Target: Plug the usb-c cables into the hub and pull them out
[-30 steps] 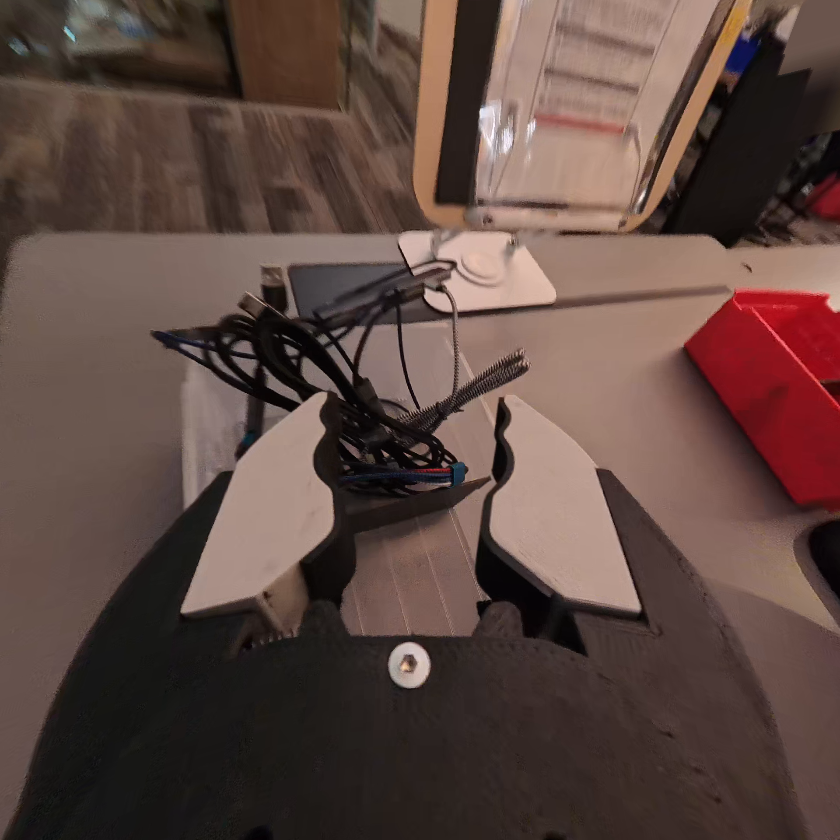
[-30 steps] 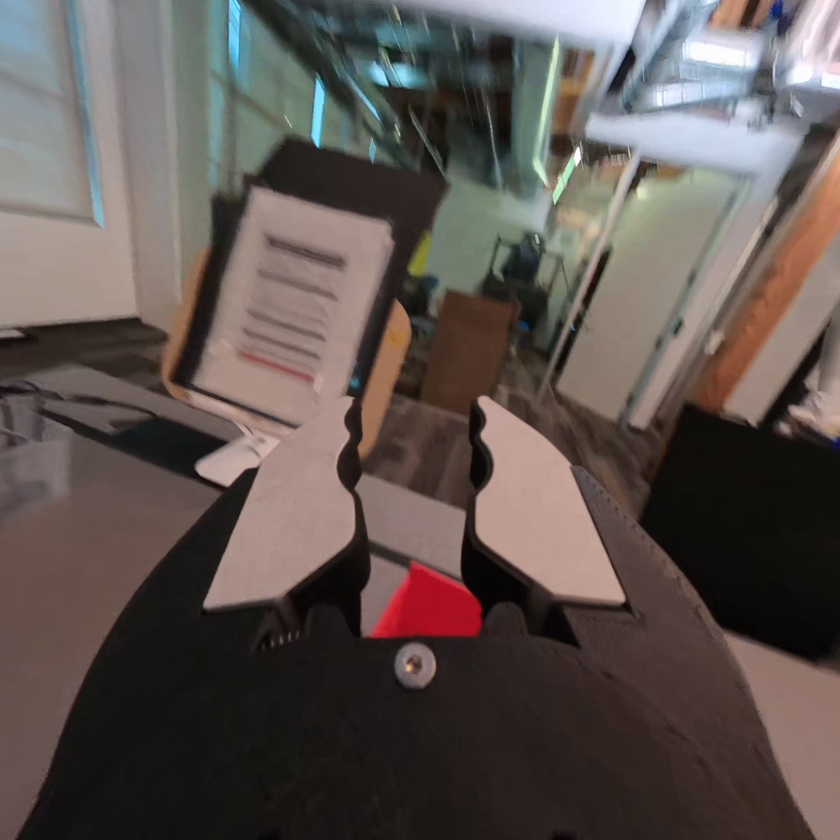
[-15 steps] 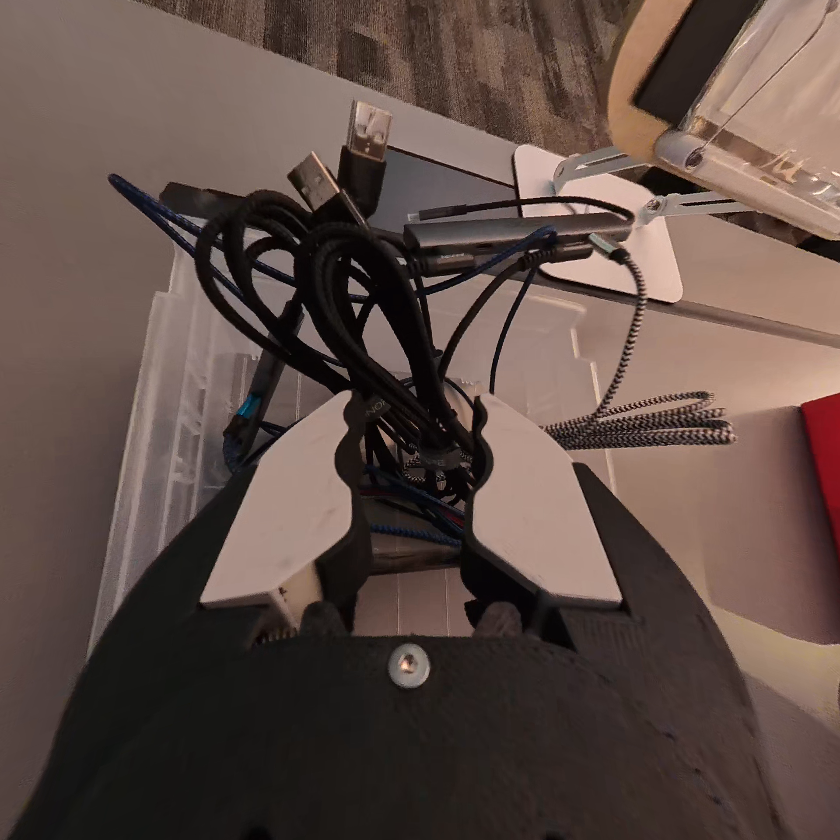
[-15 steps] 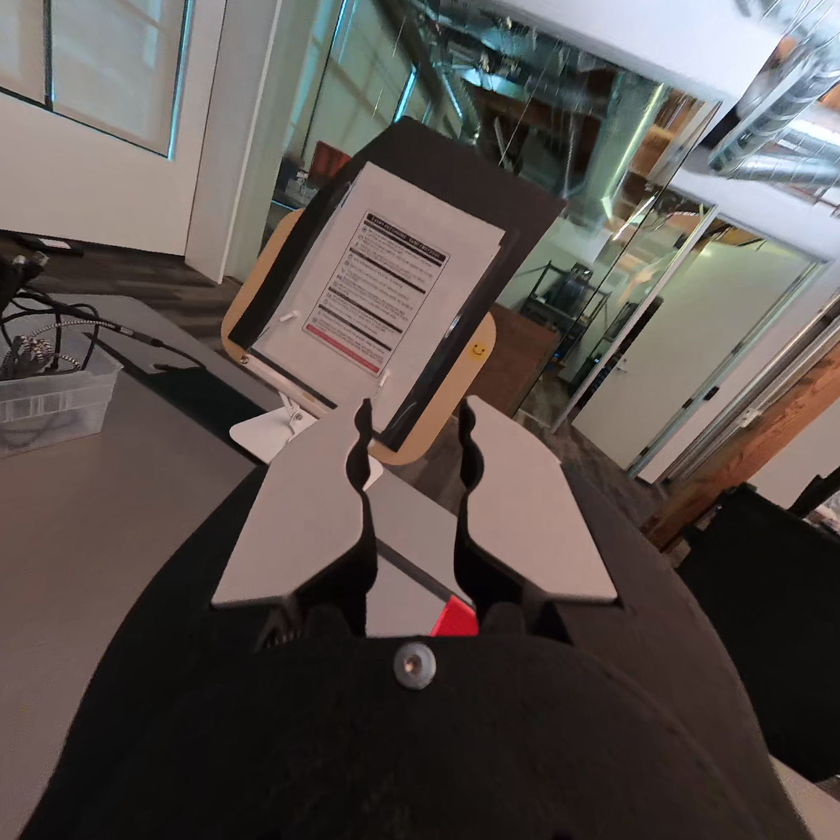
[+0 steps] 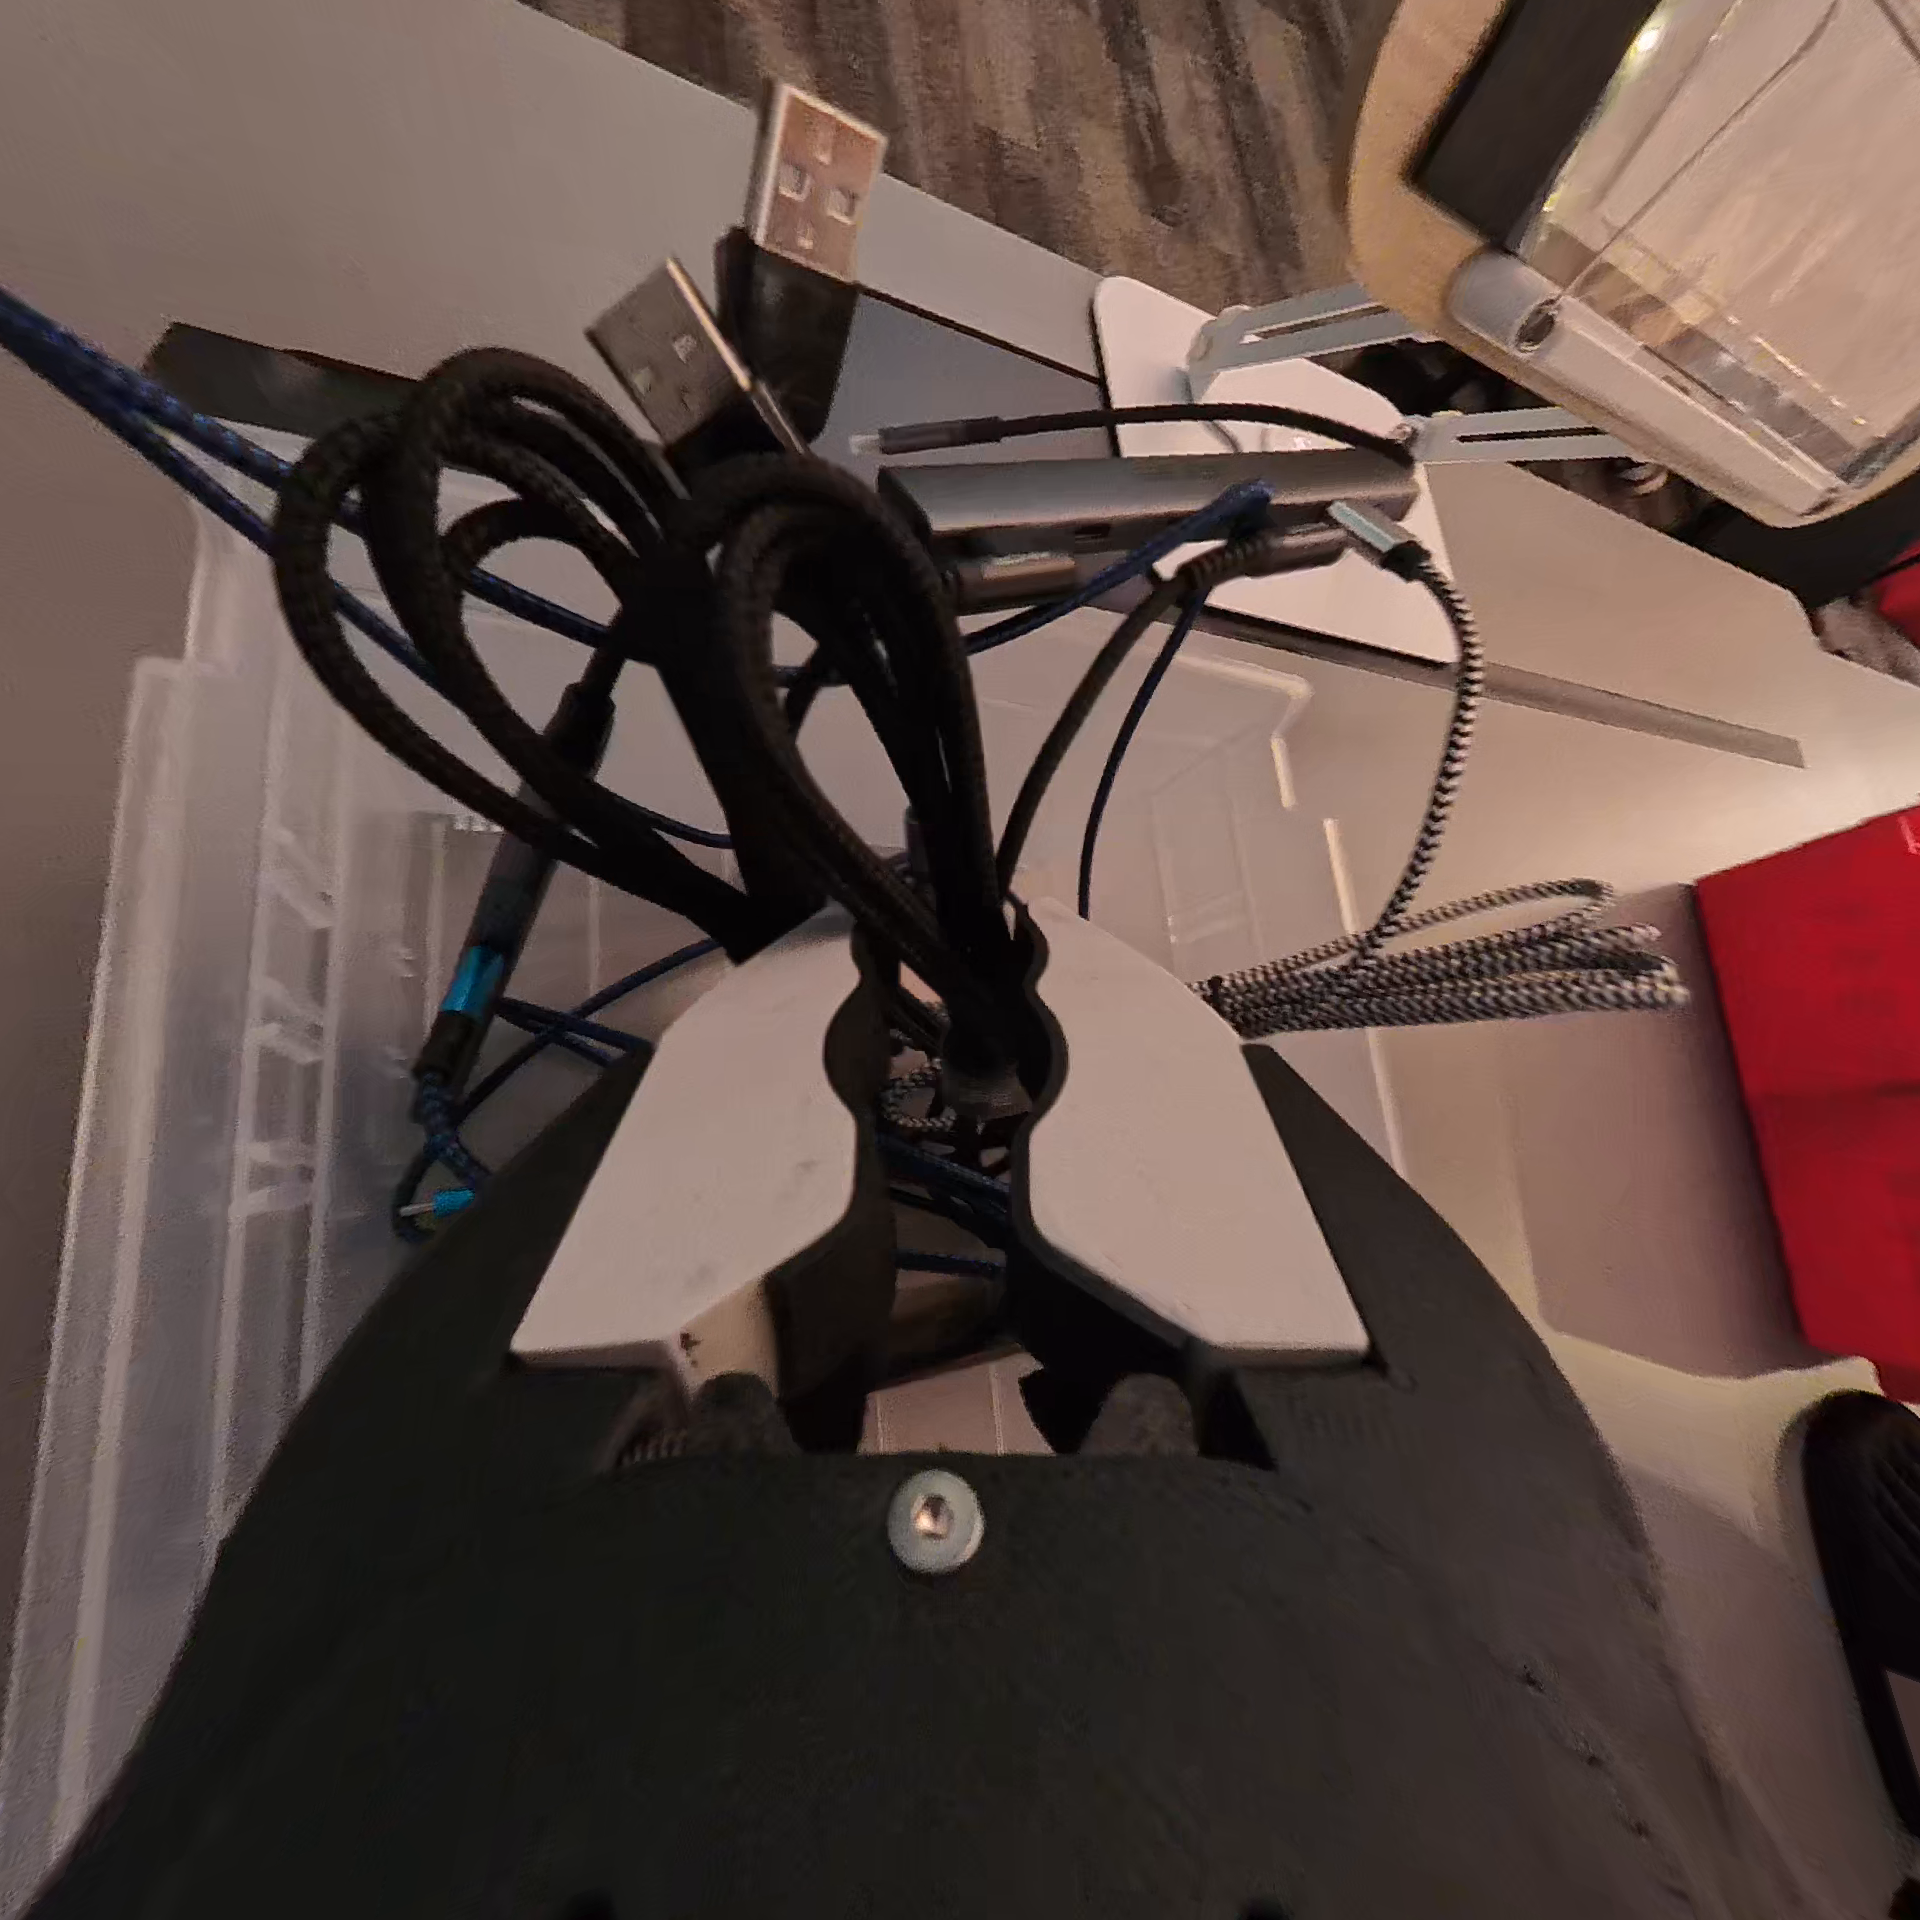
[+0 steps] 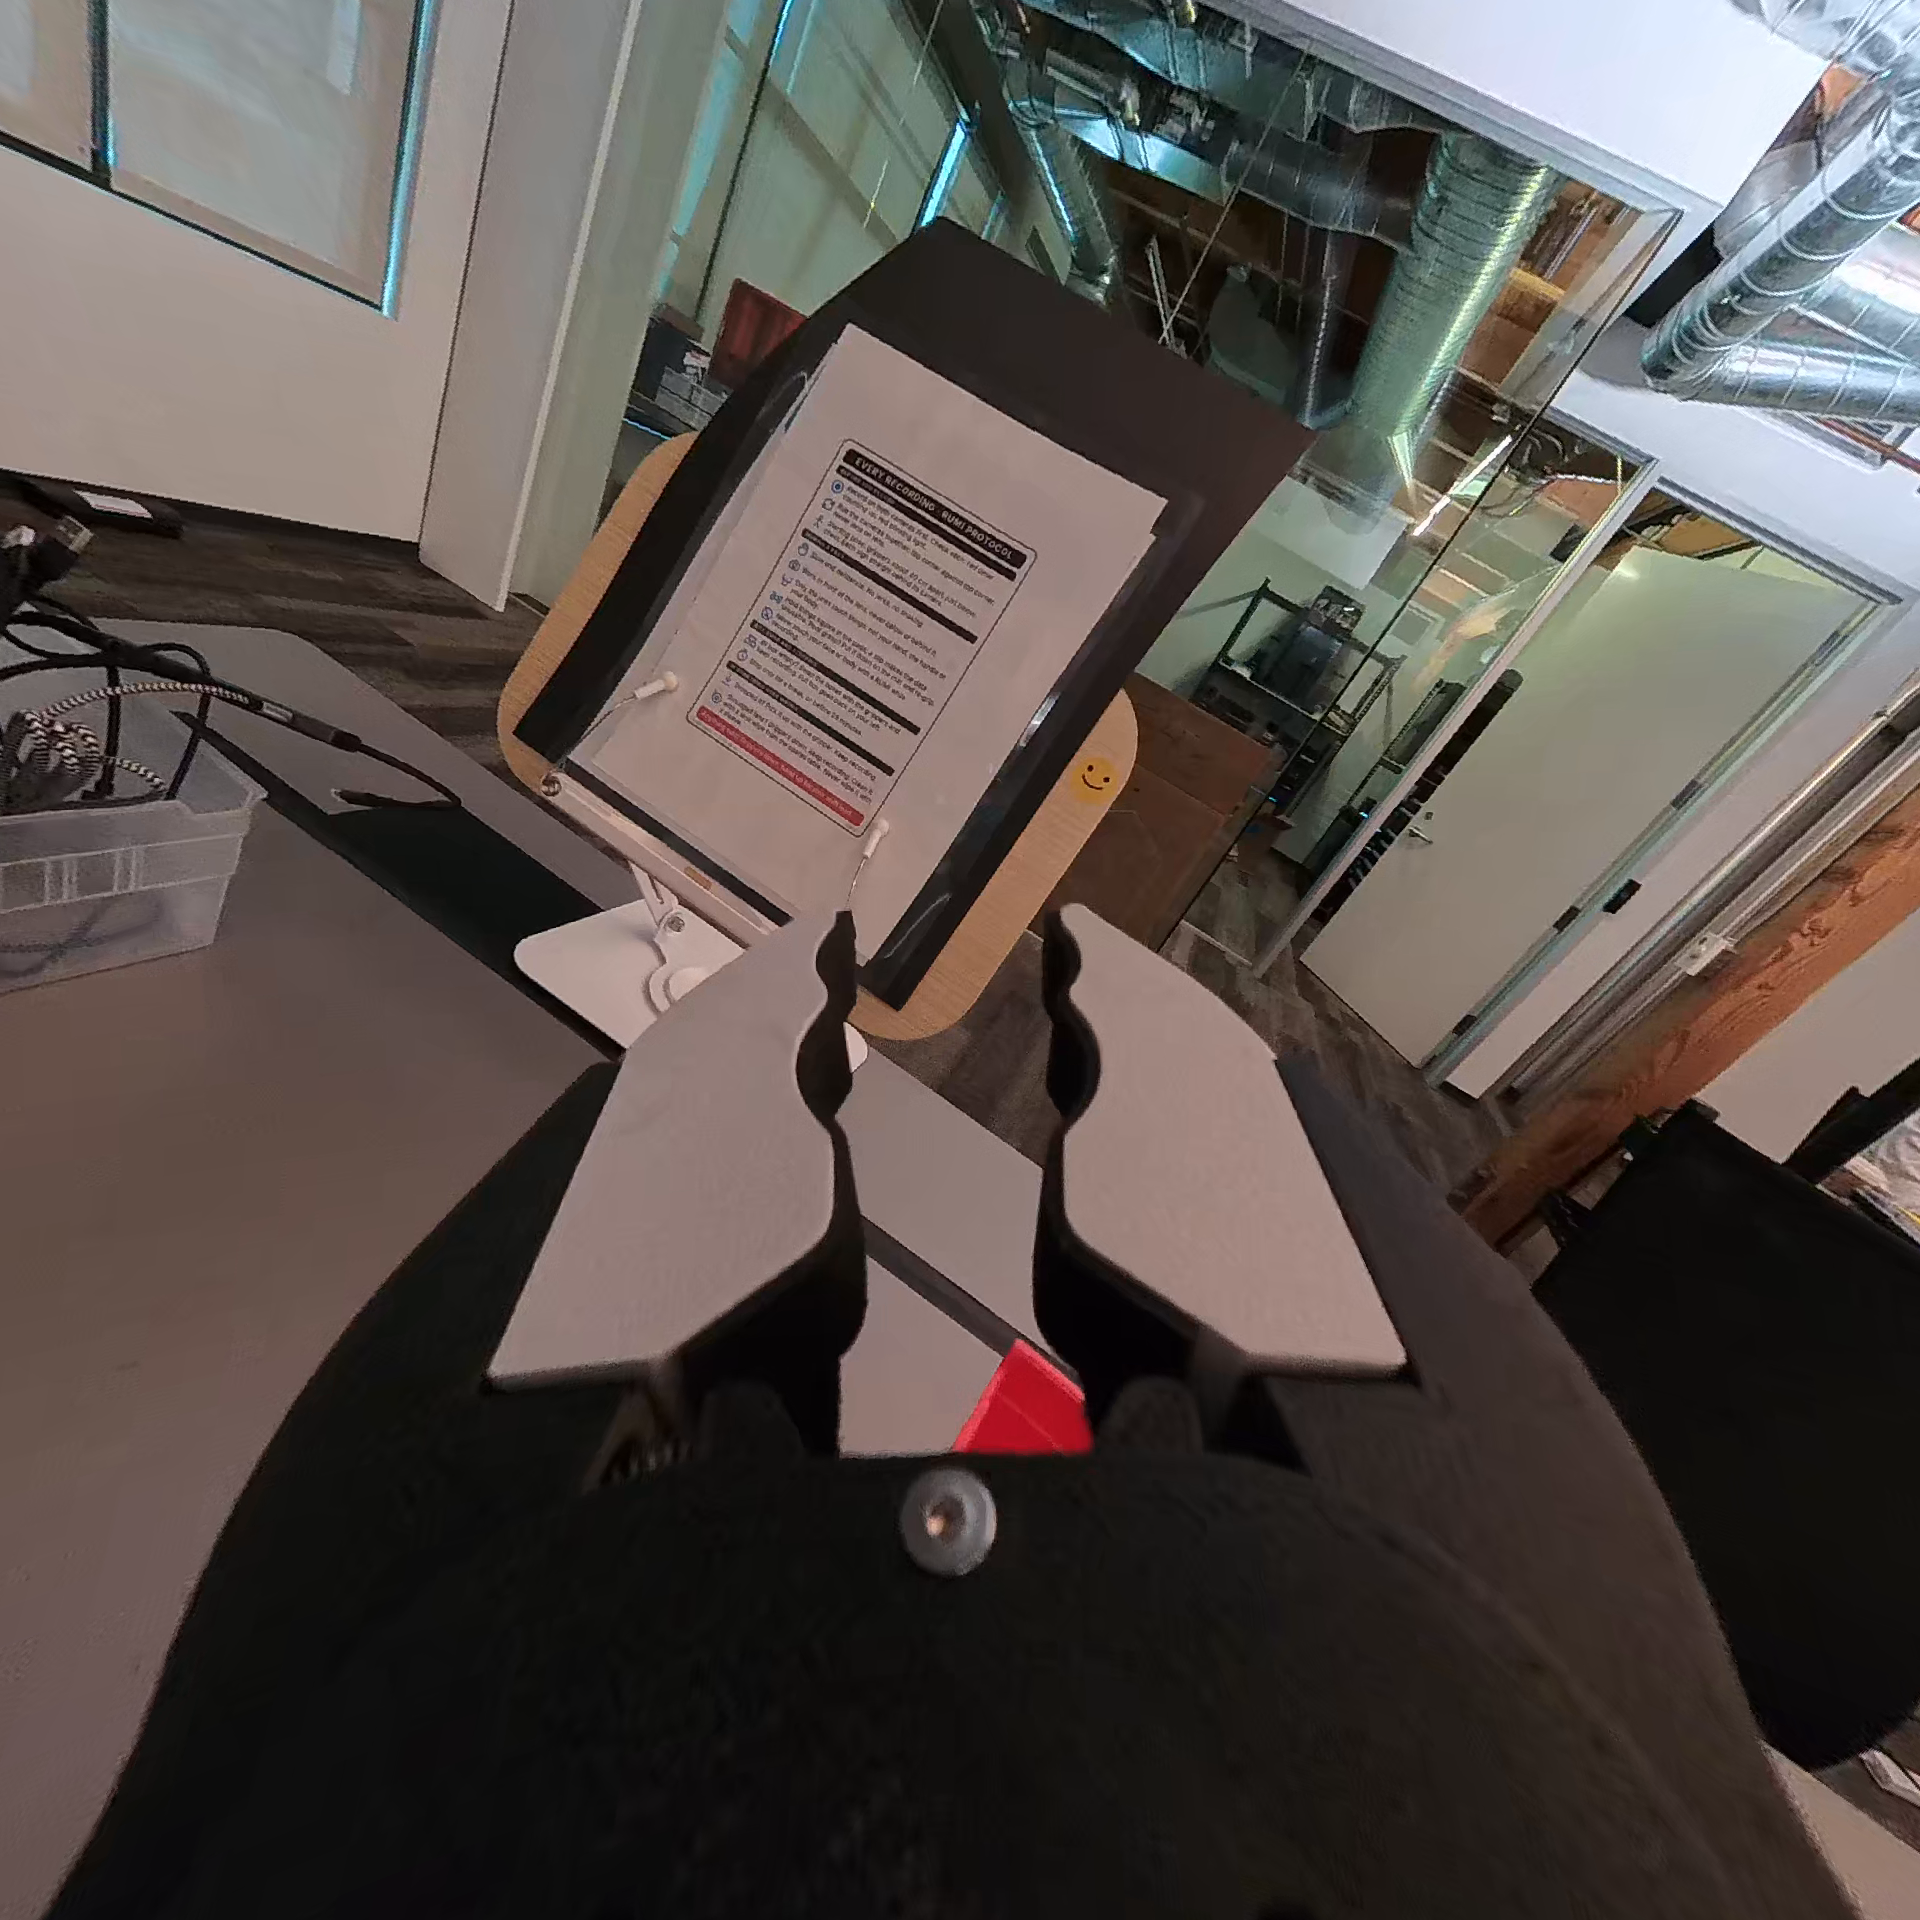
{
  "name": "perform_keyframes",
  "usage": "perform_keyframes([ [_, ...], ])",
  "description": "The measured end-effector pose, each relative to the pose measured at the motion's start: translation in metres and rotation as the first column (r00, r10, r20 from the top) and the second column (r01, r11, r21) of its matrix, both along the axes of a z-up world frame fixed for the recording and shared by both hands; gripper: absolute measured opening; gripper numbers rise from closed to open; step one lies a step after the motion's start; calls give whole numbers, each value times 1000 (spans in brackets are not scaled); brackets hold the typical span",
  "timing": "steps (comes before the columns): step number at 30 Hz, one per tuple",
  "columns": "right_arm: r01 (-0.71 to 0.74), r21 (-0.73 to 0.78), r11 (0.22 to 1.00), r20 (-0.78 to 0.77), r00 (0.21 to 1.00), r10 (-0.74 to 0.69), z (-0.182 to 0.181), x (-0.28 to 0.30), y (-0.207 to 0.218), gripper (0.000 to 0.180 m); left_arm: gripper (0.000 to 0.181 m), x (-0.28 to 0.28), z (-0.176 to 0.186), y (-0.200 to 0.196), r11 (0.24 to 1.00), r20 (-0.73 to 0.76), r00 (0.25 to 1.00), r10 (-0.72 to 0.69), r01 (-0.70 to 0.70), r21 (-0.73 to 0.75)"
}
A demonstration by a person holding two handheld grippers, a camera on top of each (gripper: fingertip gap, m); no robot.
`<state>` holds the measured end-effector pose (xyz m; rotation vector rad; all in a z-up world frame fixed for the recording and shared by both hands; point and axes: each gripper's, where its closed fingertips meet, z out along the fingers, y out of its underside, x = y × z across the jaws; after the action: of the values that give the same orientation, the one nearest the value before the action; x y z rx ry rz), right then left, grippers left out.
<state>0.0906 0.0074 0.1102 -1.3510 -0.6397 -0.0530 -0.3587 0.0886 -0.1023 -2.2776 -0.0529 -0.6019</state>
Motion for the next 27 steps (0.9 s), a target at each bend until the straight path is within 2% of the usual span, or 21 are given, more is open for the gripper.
perform_keyframes([
  [5, 13, -6, 1000, 10, 1000, -13, -2, 3, 2, 34, 21, -2, 6, -7, 1000, 32, 999, -24, 24, -5],
  [6, 16, -7, 1000, 13, 1000, -16, -2, 3, 2, 34, 30, -6, 6, -9, 1000, 4, 1000, -16, 16, -22],
  [7, 19, -7, 1000, 16, 1000, -19, -2, 4, 2, 34, 49, -14, 9, -12, 999, -43, 999, 5, -6, -31],
  [8, 23, -5, 1000, 19, 1000, -23, -2, 4, 2, 34, 55, -21, 16, -15, 999, -99, 995, 26, -28, -16],
  [11, 35, -1, 999, 27, 999, -35, -1, 9, 1, 35, 61, -30, 60, -21, 987, -251, 965, 78, -39, 158],
  [14, 32, -1, 999, 20, 999, -32, 0, 15, 2, 35, 73, 2, 100, -14, 917, -421, 906, 47, 128, 377],
  [16, 32, -3, 999, 3, 999, -32, 1, 20, 4, 35, 75, 25, 106, 4, 850, -633, 772, 57, 295, 436],
  [17, 31, -7, 1000, -8, 999, -31, 1, 23, 5, 35, 74, 34, 97, 14, 850, -746, 666, 28, 377, 368],
  [18, 27, -12, 1000, -20, 999, -27, 1, 26, 5, 35, 81, 36, 82, 24, 869, -843, 538, -16, 425, 255],
  [20, 29, -21, 999, -34, 999, -29, -1, 32, 7, 35, 76, 27, 62, 43, 896, -967, 252, -50, 439, 68],
  [21, 34, -26, 999, -38, 999, -35, -1, 35, 7, 35, 70, 24, 55, 49, 896, -987, 145, -74, 443, -2],
  [22, 42, -30, 999, -38, 998, -43, -1, 39, 8, 35, 60, 22, 50, 54, 898, -992, 84, -95, 437, -49],
  [23, 55, -29, 998, -36, 998, -56, -1, 44, 9, 35, 56, 22, 46, 59, 899, -991, 62, -115, 431, -77],
  [27, 80, -39, 996, -61, 995, -82, -1, 59, 11, 35, 57, 29, 29, 71, 880, -971, 98, -218, 450, -153],
])
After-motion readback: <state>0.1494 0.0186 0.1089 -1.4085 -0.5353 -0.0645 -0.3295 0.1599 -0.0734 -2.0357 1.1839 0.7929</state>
